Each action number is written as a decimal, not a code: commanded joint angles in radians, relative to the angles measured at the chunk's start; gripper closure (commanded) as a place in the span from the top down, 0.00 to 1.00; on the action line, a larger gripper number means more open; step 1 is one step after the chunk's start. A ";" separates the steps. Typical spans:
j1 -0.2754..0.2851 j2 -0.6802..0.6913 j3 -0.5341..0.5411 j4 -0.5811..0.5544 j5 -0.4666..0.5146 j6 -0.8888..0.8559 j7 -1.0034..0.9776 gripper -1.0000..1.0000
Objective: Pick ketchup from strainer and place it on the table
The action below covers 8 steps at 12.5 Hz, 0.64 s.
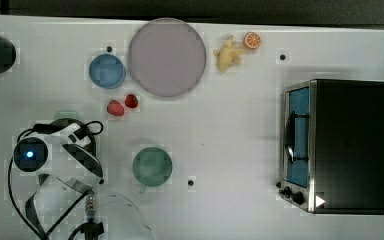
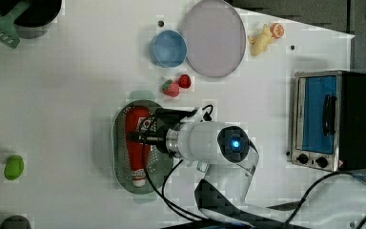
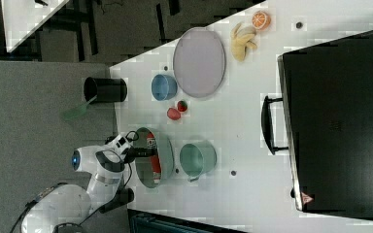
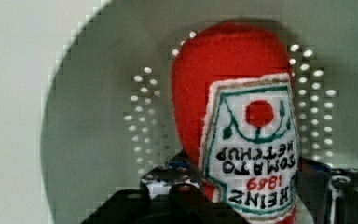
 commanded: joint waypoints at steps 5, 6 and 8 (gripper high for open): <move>-0.037 -0.303 0.094 0.080 0.273 -0.250 0.028 0.58; -0.049 -0.334 0.090 0.118 0.308 -0.316 0.009 0.58; -0.083 -0.365 0.082 0.211 0.368 -0.478 -0.039 0.58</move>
